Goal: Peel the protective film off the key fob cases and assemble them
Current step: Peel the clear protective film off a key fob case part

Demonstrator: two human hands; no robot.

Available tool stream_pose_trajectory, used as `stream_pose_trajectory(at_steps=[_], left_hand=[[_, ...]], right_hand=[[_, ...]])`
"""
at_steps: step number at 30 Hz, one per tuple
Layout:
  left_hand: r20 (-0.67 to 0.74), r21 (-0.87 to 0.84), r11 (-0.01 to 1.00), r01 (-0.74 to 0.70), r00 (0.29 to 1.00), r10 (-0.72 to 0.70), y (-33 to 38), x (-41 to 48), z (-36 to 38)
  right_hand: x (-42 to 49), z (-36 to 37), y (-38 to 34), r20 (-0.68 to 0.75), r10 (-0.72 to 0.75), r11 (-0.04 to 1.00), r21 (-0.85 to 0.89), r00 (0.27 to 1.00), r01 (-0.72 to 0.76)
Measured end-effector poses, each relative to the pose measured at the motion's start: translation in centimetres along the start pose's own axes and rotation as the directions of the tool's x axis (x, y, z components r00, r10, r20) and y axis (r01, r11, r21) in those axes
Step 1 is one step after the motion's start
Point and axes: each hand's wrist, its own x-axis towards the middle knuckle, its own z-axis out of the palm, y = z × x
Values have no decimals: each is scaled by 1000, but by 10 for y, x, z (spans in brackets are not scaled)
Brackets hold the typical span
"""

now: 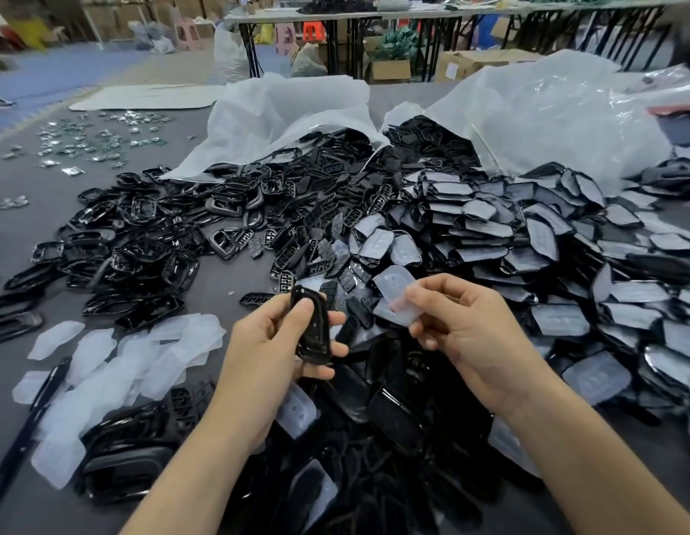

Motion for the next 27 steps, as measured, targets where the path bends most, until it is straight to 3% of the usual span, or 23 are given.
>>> stream_pose_trajectory(at_steps=[9,17,21,27], left_hand=[[191,-8,1000,28,981,-26,11,-15,17],[183,-7,999,32,983,-30,14,-14,17],[200,-14,998,59,978,-55,11,-13,16],[215,-17,999,48,976,-43,7,-11,15]], right_hand=[[-2,3,-1,-27,69,992,105,997,-65],[-5,4,-3,6,99,966,239,995,-97],[-6,4,-3,-17,106,983,153,994,-102],[-7,6,-5,80,108,986,122,991,-117]])
